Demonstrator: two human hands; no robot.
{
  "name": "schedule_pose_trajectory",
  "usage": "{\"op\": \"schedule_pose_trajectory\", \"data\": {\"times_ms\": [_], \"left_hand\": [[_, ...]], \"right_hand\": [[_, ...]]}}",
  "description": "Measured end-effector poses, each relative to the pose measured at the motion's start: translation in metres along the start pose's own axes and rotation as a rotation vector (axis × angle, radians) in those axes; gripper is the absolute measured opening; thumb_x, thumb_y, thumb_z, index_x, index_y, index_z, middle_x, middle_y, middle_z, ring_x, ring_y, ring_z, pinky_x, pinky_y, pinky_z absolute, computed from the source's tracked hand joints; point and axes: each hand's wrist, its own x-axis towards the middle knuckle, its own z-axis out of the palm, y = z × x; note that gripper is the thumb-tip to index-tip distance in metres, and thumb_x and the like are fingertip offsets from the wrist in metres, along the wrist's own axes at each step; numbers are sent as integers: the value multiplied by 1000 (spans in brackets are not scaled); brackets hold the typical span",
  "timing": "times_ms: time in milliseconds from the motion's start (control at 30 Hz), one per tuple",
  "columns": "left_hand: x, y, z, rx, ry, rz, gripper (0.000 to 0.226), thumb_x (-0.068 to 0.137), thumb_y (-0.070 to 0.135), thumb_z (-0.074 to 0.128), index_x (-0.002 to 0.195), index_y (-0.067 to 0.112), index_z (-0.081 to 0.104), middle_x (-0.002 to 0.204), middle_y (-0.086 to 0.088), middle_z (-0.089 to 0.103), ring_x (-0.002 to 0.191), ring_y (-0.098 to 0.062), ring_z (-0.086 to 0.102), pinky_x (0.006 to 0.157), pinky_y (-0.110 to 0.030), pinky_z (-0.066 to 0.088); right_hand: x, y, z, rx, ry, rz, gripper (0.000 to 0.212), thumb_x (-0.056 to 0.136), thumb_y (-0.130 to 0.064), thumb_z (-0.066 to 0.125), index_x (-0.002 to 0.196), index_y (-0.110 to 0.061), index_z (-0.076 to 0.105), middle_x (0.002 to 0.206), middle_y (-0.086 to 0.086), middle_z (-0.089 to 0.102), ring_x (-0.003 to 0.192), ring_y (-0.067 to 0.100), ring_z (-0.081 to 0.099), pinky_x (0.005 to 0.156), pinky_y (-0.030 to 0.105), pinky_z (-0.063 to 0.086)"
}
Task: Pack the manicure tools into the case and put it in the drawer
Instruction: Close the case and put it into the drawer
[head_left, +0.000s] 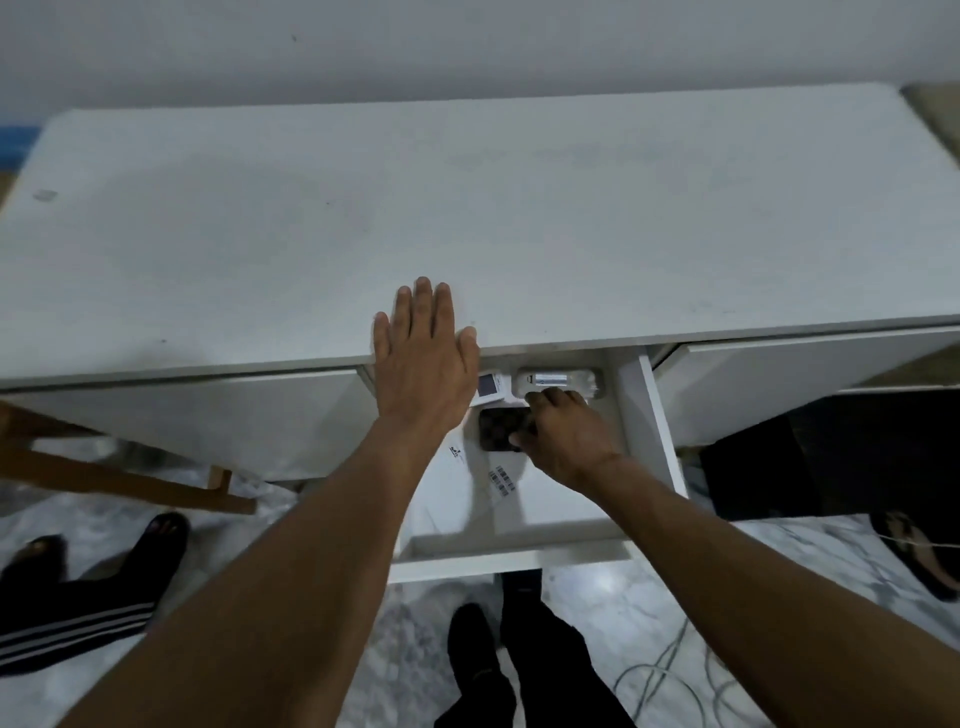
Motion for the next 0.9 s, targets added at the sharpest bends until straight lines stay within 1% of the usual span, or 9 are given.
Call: {"op": "schedule_pose_trajectory", "data": {"times_ms": [167,233,333,533,600,667,733,833,900], "left_hand": [[-52,12,-21,-96,-17,84,55,103,35,24,152,12,19,161,-8,17,148,-24,12,119,-44,6],[-86,18,-21,-152,-20,118,57,101,38,22,151,11,25,159,-9,23,147,-24,18,119,-44,9],[-134,21,-13,-159,-49,165,64,96,43,17,148,11,32,155,-10,32,144,-26,27,117,-45,15],[-215,26,5,-134,-89,128,67,94,45,13,150,11,29,157,-9,27,146,-24,23,117,-42,10],[-236,30,11,-130,-122,126,72,91,48,7,152,12,21,159,-7,19,148,-23,16,117,-40,6],[-251,33,18,-116,-187,92,78,86,53,-4,154,15,7,162,-3,3,149,-17,0,118,-37,-1],[-258,34,23,-100,-217,68,77,86,54,-7,153,16,-3,162,0,-8,148,-15,-10,119,-38,-2],[-262,36,25,-95,-236,56,64,100,46,12,153,15,-7,161,-1,-13,148,-15,-14,120,-39,0],[-262,37,25,-111,-245,50,63,103,42,20,153,15,-7,161,-1,-15,147,-15,-15,120,-39,0]], "right_hand": [[-47,-2,-27,75,113,18,52,97,-39,45,140,-9,43,142,13,50,131,32,44,107,42,41],[-67,-4,-36,93,136,19,53,99,-39,43,142,-8,40,145,12,47,135,30,41,110,42,39],[-98,-4,-42,105,164,9,51,99,-41,43,140,-10,42,143,11,49,134,28,41,108,42,41],[-165,3,-25,97,175,-47,49,100,-39,44,138,-9,42,141,10,50,132,27,42,109,39,38],[-185,8,-14,86,143,-52,54,101,-40,41,144,-8,35,150,10,41,141,29,32,116,39,30],[-200,13,-1,90,70,-33,61,102,-43,34,151,-9,21,160,8,22,150,27,14,122,41,17],[-208,18,10,71,5,-18,64,103,-44,30,154,-11,11,164,6,8,151,26,2,122,42,9],[-213,20,20,42,-24,-10,66,103,-45,27,155,-12,3,164,5,-3,151,25,-6,122,43,5],[-213,19,22,54,-31,-6,67,103,-45,26,155,-12,1,164,5,-6,151,25,-8,122,43,4]]}}
